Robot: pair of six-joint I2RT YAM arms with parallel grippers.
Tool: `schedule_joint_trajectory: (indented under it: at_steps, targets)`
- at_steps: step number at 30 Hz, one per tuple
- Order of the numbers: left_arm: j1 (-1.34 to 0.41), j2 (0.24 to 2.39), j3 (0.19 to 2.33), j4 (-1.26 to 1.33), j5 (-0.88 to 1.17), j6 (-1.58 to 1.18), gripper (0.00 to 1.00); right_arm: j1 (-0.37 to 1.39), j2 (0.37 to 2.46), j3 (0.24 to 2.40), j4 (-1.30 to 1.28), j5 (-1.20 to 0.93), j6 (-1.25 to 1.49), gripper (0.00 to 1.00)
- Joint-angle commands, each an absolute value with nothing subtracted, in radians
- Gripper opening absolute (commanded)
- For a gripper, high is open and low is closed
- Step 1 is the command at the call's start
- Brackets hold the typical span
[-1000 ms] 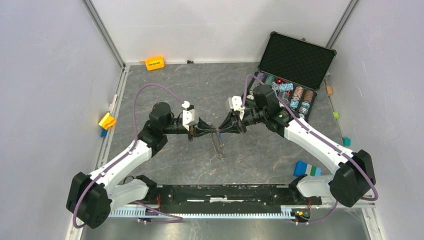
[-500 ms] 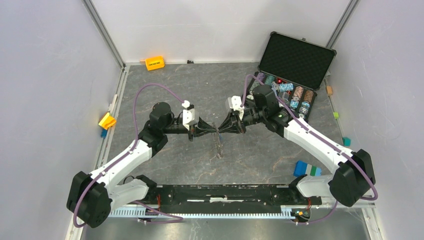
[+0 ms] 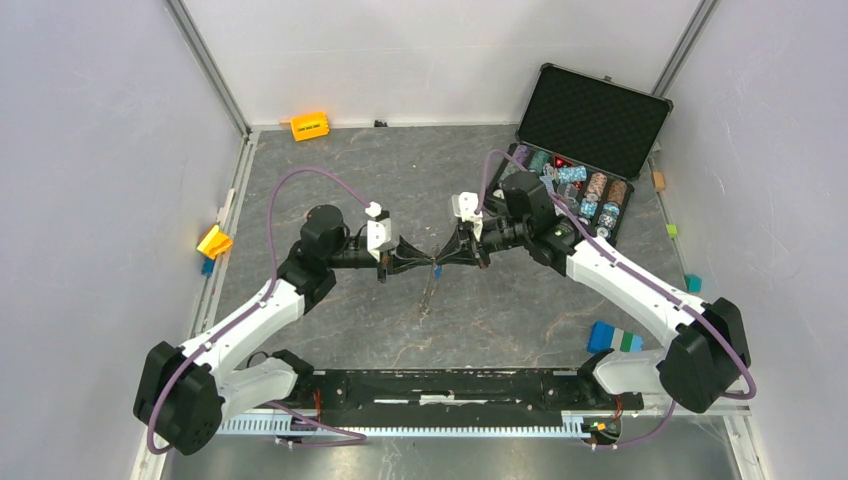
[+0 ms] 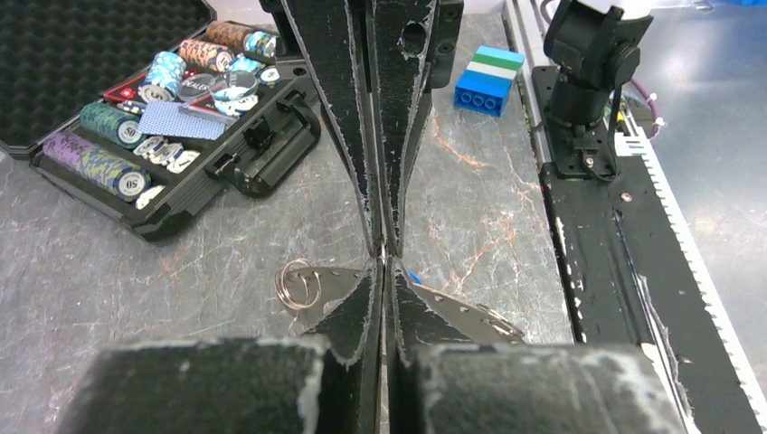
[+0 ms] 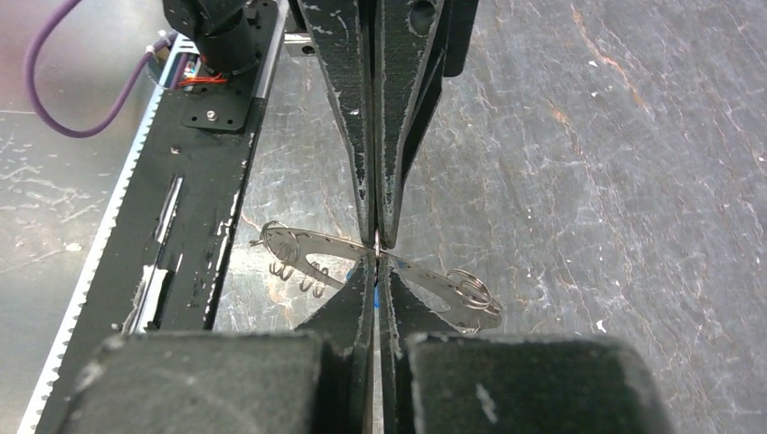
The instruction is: Put the keys on the keyring
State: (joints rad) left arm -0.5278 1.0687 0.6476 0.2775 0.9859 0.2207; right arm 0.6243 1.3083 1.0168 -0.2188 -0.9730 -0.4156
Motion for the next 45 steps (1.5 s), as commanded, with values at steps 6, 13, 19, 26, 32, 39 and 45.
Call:
schedule_joint_trajectory:
  at_steps: [6,13,19,26,32,39,45]
  targets:
    - [-0.531,1.083,0.693,0.126,0.942,0.396,0.02,0.702,1.307,1.133,-0.325,-0.753,-0.466,0.0]
    - [-0.531,1.079,0.711,0.042,0.927,0.484,0.12,0.749,1.346,1.242,-0.454,-0.63,-0.509,0.0]
    - [-0.531,1.079,0.764,-0.089,0.902,0.615,0.33,0.772,1.373,1.296,-0.541,-0.559,-0.536,0.0]
    - [-0.531,1.082,0.803,-0.172,0.89,0.77,0.45,0.783,1.38,1.314,-0.577,-0.534,-0.543,0.0]
    - [-0.531,1.097,0.826,-0.172,0.902,0.825,0.47,0.785,1.39,1.321,-0.598,-0.552,-0.547,0.0]
    - [-0.531,1.073,0.878,-0.316,0.942,0.976,0.47,0.785,1.394,1.306,-0.601,-0.604,-0.566,0.0]
    - [-0.529,1.029,0.909,-0.419,0.92,1.058,0.44,0.783,1.388,1.297,-0.621,-0.64,-0.608,0.0]
